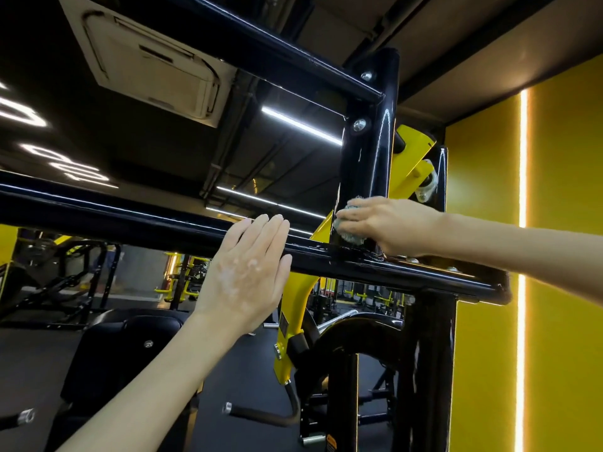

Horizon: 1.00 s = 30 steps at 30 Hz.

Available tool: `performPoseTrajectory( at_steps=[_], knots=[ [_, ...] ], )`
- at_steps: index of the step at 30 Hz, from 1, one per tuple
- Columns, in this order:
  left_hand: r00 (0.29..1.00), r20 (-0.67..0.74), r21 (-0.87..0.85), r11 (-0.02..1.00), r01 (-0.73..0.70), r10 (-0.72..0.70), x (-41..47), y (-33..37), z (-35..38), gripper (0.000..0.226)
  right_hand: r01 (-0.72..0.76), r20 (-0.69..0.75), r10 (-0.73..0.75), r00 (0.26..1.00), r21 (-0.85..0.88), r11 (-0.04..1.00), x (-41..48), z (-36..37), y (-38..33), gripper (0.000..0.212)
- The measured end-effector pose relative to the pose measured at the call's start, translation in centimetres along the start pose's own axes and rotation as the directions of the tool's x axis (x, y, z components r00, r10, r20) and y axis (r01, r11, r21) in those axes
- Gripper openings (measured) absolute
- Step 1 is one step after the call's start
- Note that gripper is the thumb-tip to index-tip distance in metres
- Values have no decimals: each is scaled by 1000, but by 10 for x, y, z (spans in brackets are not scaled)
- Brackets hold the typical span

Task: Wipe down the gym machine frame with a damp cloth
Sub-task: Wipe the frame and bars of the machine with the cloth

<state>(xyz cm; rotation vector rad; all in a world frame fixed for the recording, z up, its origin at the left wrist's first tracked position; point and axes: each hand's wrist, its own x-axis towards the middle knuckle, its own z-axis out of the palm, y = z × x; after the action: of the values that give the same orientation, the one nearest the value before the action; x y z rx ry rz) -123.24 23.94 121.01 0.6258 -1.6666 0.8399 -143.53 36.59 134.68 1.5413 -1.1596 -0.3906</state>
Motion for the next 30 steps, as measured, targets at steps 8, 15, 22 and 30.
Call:
performPoseTrajectory(
  at_steps=[8,15,22,30],
  knots=[
    [1000,1,1,1000,-6,6,0,-1,-2,54,-338,-44,335,941,-166,926,62,-30,69,51],
    [1000,-5,-6,1000,1,-1,0,1,-4,52,-87,-59,82,995,-100,991,18,4,3,43],
    [1000,-18,8,1000,-22,23,0,1,-6,48,-131,48,138,989,-132,983,31,-23,32,49],
    [1000,-2,3,1000,3,-3,0,4,-8,46,-187,-74,179,981,-108,976,63,-9,52,27]
  ],
)
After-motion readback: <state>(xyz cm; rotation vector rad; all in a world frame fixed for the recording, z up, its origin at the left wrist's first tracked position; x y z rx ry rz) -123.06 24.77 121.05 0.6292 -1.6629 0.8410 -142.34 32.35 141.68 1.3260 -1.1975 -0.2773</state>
